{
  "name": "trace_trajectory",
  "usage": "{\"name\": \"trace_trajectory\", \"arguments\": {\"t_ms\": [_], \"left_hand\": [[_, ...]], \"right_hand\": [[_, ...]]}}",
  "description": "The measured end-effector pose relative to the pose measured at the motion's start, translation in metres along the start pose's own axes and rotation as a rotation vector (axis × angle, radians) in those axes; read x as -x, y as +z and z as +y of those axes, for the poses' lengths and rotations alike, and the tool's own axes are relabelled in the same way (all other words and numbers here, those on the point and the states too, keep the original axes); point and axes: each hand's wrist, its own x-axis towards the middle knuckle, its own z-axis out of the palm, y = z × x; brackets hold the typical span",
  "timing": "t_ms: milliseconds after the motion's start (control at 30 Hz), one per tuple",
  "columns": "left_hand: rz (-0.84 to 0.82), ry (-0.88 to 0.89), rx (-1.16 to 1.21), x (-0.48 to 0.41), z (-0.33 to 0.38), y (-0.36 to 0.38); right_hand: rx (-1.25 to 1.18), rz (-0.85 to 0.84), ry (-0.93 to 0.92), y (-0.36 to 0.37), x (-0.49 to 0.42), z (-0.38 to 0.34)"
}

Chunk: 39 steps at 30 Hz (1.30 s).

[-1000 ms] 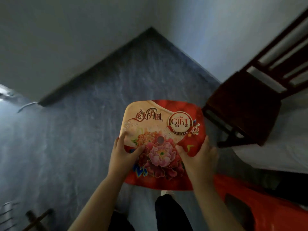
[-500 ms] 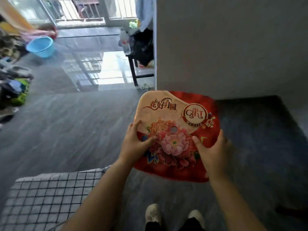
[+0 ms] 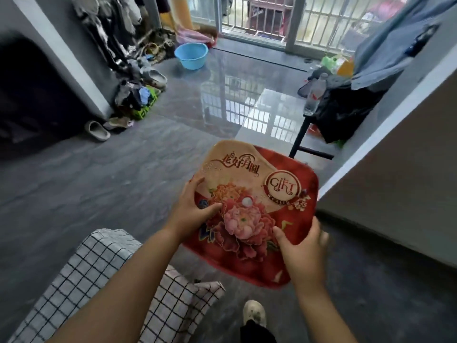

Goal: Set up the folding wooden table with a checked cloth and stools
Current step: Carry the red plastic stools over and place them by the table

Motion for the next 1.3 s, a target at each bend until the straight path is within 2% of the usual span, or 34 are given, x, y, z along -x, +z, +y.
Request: {"name": "trace_trajectory", "arguments": {"t_ms": [200,367,667,833,967,1133,1300], "left_hand": [[0.097,-0.111,-0.092,-0.079,-0.087,-0.044],[0.074,-0.202,-0.166,-0.148,-0.172,-0.073],[0.088,-0.228,-0.257,-0.198,-0.311,-0.074],[0.127,-0.247,-0.337,-0.2,-0.361,-0.062],[0.11,-0.166,-0.517,-0.199,-0.401,-0.053],[0.077,-0.151,-0.574,-0.2,-0.397,-0.055],[-0.077,-0.271,-0.885,-0.191,-0.354,-0.046]], "right_hand": [[0.084,-0.23,0.001,0.112,-0.06,-0.023],[0.072,-0.356,0.026,0.215,-0.091,-0.021],[0.029,-0.34,0.159,0.382,-0.078,0.032],[0.055,-0.361,0.071,0.415,-0.073,0.046],[0.087,-0.303,0.002,0.431,-0.074,0.053],[-0.064,-0.259,0.065,0.435,-0.073,0.058],[0.034,-0.303,0.041,0.401,-0.071,0.029]]}}
